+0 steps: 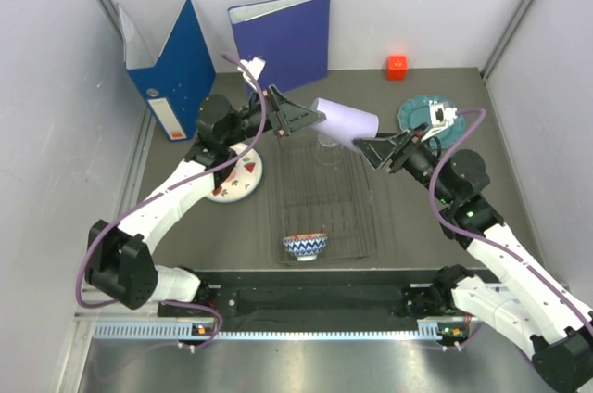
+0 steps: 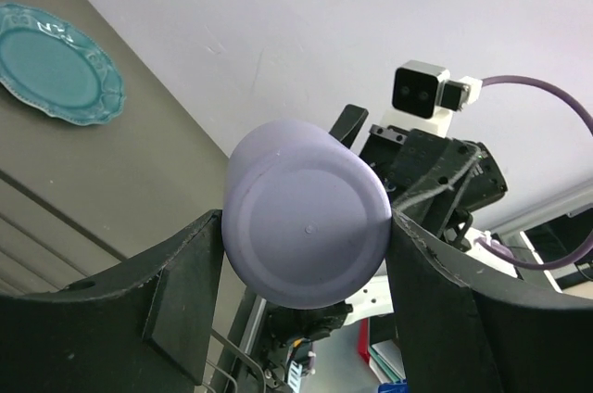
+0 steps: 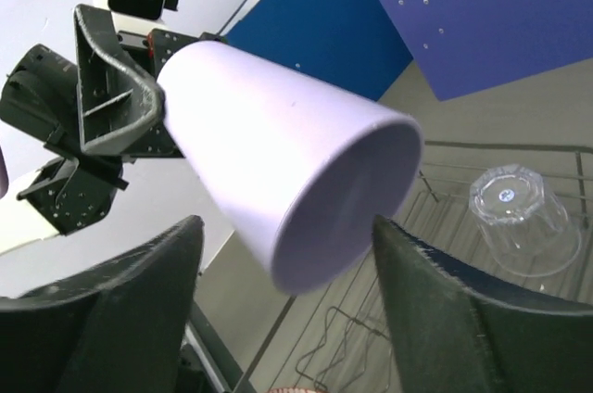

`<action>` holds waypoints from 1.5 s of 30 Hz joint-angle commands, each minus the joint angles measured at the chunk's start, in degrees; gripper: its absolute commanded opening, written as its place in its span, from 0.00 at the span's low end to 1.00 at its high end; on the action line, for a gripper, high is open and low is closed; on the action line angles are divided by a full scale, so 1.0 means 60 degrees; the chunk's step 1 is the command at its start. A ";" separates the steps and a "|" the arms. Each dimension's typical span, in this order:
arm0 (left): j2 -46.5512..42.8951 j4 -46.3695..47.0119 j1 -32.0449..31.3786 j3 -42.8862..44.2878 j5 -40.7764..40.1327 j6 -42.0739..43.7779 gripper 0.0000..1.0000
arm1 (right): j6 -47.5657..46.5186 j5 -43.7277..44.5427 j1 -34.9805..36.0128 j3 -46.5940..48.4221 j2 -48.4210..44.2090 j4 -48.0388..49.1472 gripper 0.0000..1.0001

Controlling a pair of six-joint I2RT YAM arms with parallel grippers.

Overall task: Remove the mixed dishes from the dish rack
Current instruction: Pick up the cup from the dish rack, then place the cup at the center of the board.

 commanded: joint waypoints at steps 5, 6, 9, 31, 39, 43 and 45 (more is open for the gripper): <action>-0.0157 0.0918 -0.0117 -0.0226 0.0236 -0.0135 0.00 | -0.0032 -0.0417 -0.0102 0.0637 0.0667 0.1297 0.18; -0.0186 0.0758 -0.0117 -0.0226 0.0193 -0.0018 0.05 | -0.0062 -0.0374 -0.0102 0.0696 0.0682 0.1165 0.07; -0.0420 -0.0908 -0.0044 0.0080 -0.0523 0.1048 0.58 | -0.0572 0.0386 -0.0087 0.1120 0.0653 -0.0048 0.00; -0.1475 -0.6773 0.1041 0.0771 -0.4730 0.2942 0.99 | -0.2114 0.6968 -0.2986 1.0621 0.7988 -1.0230 0.00; -0.1622 -0.6584 0.1041 0.0214 -0.4481 0.2723 0.99 | -0.1485 0.4805 -0.4421 1.2736 1.0392 -1.1286 0.00; -0.1519 -0.6510 0.1026 -0.0152 -0.4174 0.2502 0.99 | -0.1073 0.3919 -0.4950 1.3671 1.1431 -1.1580 0.00; -0.1505 -0.6568 0.1011 -0.0284 -0.4202 0.2488 0.99 | -0.1029 0.3876 -0.4950 1.4271 1.1740 -1.1828 0.00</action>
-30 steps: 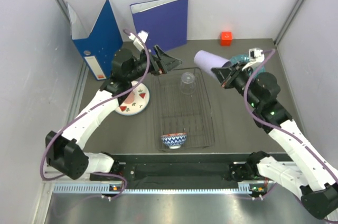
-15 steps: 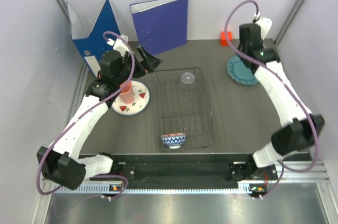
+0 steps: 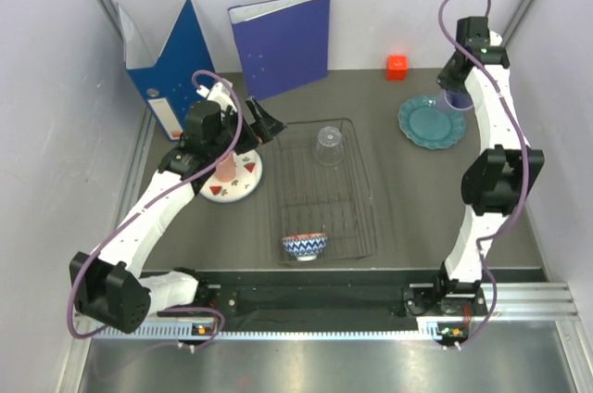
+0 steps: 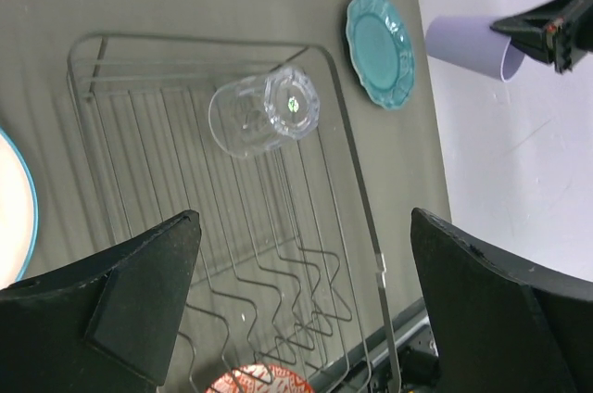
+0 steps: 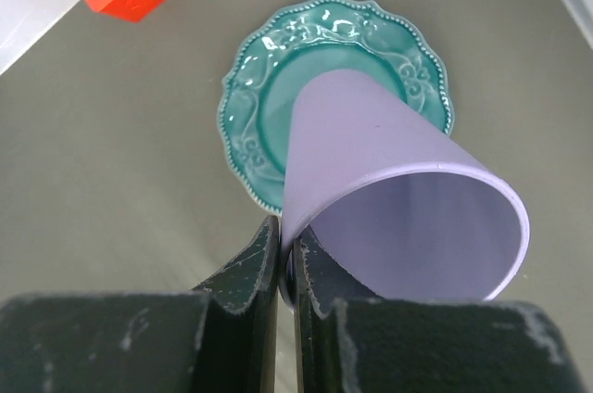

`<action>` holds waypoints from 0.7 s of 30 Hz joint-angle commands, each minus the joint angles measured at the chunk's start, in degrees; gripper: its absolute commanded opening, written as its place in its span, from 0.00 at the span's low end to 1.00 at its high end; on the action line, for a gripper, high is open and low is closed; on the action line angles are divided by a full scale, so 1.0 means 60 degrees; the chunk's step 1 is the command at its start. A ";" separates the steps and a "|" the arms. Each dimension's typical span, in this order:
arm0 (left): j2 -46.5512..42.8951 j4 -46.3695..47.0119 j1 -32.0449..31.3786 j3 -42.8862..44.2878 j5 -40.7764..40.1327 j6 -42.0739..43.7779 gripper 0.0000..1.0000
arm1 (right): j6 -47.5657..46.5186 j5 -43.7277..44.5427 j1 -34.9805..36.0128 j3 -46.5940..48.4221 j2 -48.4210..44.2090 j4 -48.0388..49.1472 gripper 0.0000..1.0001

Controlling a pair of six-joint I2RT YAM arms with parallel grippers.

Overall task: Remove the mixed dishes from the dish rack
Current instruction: Place the cup at the center of the board.

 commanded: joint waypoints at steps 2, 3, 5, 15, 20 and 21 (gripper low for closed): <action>-0.0109 0.0215 -0.0052 -0.0314 0.0151 -0.0164 0.99 | 0.0435 -0.0831 -0.0215 0.1722 0.1124 -0.0966 0.00; -0.0109 0.0229 -0.0052 -0.0387 0.0150 -0.0179 0.99 | 0.0421 -0.0875 -0.0215 0.2160 0.1329 -0.1084 0.00; -0.0109 0.0302 -0.0067 -0.0475 0.0150 -0.0223 0.99 | 0.0435 -0.0948 -0.0244 0.2427 0.1798 -0.1232 0.00; 0.0315 0.0390 -0.0213 -0.0753 0.0282 -0.0311 0.99 | 0.0421 -0.0730 -0.0259 0.2399 0.2722 -0.1188 0.00; 0.0432 0.0478 -0.0258 -0.0812 0.0282 -0.0325 0.99 | 0.0391 -0.0583 -0.0244 0.2428 0.2883 -0.1159 0.00; 0.0491 0.0493 -0.0272 -0.0798 0.0282 -0.0326 0.99 | 0.0362 -0.0568 -0.0244 0.2413 0.2913 -0.1144 0.00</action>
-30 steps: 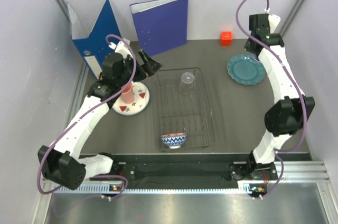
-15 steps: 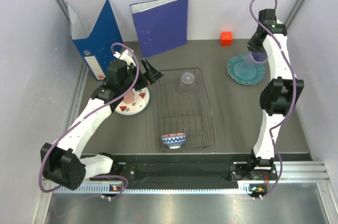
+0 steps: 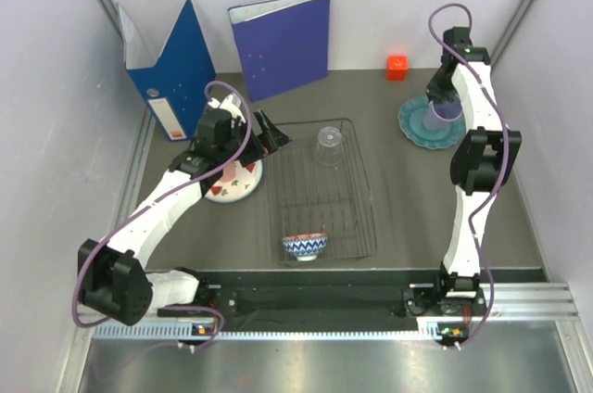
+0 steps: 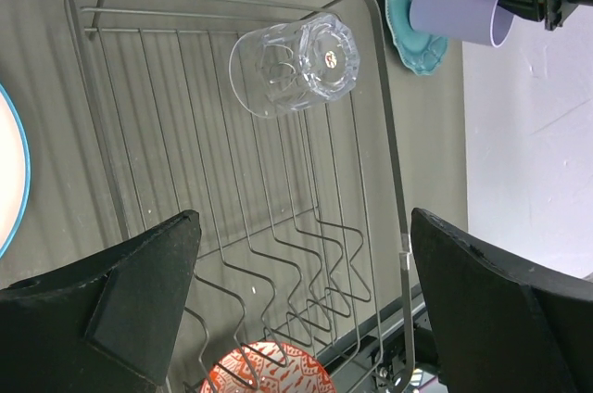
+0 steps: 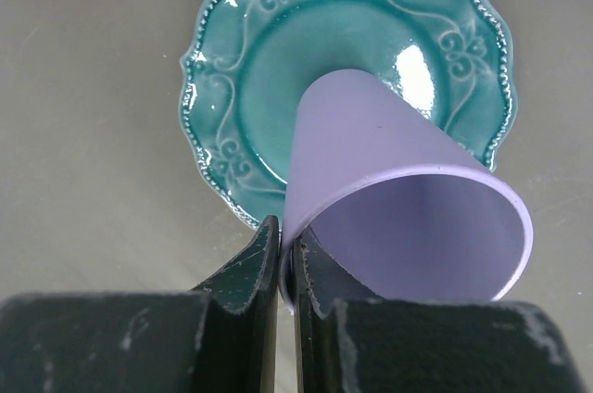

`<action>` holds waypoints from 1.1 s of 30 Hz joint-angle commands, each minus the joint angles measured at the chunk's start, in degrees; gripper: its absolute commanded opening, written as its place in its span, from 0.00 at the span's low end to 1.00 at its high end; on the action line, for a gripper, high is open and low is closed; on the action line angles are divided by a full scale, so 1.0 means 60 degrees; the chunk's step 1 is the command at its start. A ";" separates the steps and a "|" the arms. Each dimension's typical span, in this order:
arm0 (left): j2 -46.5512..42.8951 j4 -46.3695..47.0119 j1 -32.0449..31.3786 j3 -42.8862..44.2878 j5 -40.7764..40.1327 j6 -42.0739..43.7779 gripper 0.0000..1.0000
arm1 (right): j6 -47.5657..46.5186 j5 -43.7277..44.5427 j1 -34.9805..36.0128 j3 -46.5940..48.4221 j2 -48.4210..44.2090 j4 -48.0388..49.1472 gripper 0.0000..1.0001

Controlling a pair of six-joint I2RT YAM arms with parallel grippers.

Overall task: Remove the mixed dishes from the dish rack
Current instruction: Place the cup at the center of the board.

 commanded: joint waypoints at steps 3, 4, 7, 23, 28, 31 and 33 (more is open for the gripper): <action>0.0207 0.0500 -0.0079 -0.0047 0.0162 -0.0060 0.99 | -0.0119 0.0285 0.0015 0.0330 0.0170 0.0018 0.00; 0.0222 0.0515 -0.0108 -0.0047 0.0177 -0.0074 0.99 | -0.0148 0.0299 0.0015 0.0286 0.0156 0.0047 0.08; 0.0252 0.0559 -0.0152 -0.0076 0.0192 -0.0060 0.99 | -0.0192 0.0168 0.0029 -0.0094 -0.0106 0.0426 0.31; 0.0062 0.0705 -0.0328 -0.0223 -0.0116 -0.0148 0.99 | 0.0613 -0.0492 0.0264 -0.0052 -0.2361 0.2580 0.83; 0.0207 0.0779 -0.0416 -0.0164 -0.0277 0.0144 0.99 | 0.0512 -0.0390 0.1360 -0.1132 -0.4849 0.4160 0.84; 0.0529 0.0589 -0.0737 0.0084 -0.0759 0.0305 0.99 | -0.0015 -0.0228 0.2385 -0.3312 -0.6782 0.5712 0.83; 0.0997 0.0355 -0.1189 0.0479 -0.1432 0.0510 0.99 | -0.0206 0.0195 0.3232 -0.5333 -0.8155 0.6779 0.83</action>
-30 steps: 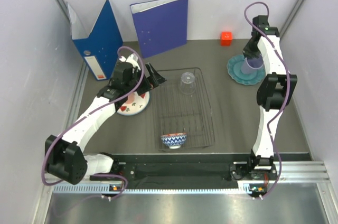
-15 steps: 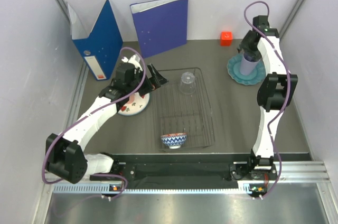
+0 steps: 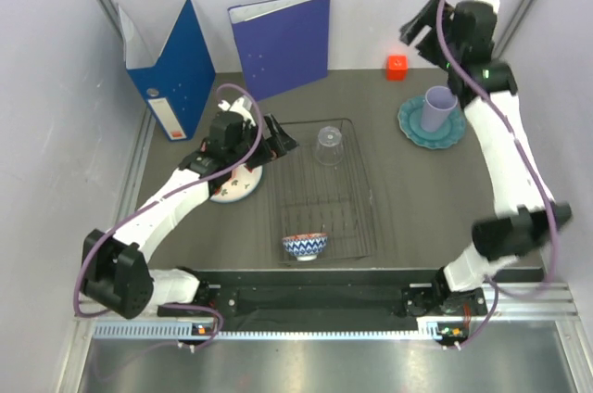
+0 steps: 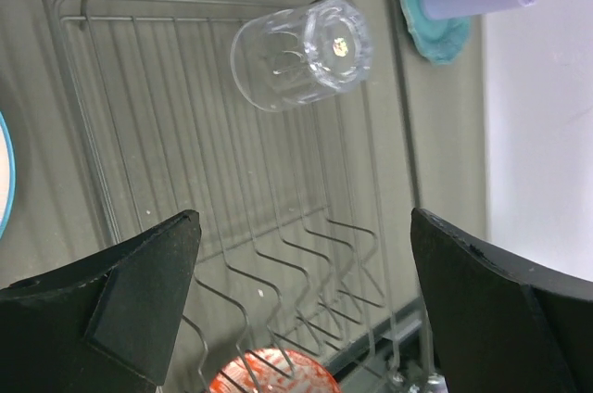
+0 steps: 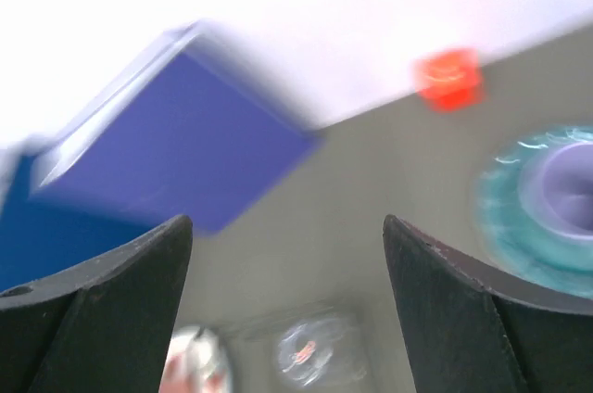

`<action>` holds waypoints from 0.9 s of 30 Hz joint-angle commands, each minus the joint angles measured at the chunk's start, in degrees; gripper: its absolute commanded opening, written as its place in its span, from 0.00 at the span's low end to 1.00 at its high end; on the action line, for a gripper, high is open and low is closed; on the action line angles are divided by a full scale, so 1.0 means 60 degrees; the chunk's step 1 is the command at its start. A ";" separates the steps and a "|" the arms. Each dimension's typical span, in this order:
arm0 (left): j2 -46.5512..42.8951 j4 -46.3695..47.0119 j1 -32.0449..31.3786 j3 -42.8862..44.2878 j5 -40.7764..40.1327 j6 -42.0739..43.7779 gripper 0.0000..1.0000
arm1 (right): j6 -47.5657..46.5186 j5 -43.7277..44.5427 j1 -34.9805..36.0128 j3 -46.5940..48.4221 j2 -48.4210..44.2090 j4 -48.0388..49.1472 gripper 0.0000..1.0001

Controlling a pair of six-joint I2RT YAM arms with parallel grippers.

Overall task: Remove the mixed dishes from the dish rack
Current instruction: Place the cup at the center of the board, then pick up the cup from the dish rack.

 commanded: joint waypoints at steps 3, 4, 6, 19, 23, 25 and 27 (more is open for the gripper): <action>0.1285 -0.0263 -0.1300 0.1251 -0.1825 0.0943 0.99 | -0.0583 0.1080 0.2327 -0.4396 -0.3684 0.2958 0.83; 0.1591 -0.0307 -0.1461 0.1513 -0.2003 0.1161 0.99 | -0.0583 0.1285 0.2564 -0.4821 -0.3951 0.3032 0.82; 0.1856 -0.0279 -0.1930 0.1749 -0.2701 0.1382 0.99 | -0.0626 0.1637 0.3207 -0.6124 -0.4769 0.3368 0.82; 0.5077 -0.0541 -0.2663 0.4589 -0.3630 0.2320 0.99 | -0.1037 0.3352 0.4661 -0.8750 -0.7293 0.3033 0.81; 0.5709 -0.0601 -0.2825 0.4987 -0.4156 0.2350 0.99 | -0.0978 0.3178 0.4661 -0.9014 -0.7572 0.3004 0.81; 0.6059 -0.0557 -0.2854 0.5177 -0.4275 0.2365 0.99 | -0.0920 0.3118 0.4661 -0.9117 -0.7675 0.3018 0.81; 0.6251 -0.0527 -0.2840 0.5309 -0.4304 0.2409 0.99 | -0.0861 0.3015 0.4661 -0.9190 -0.7806 0.3076 0.81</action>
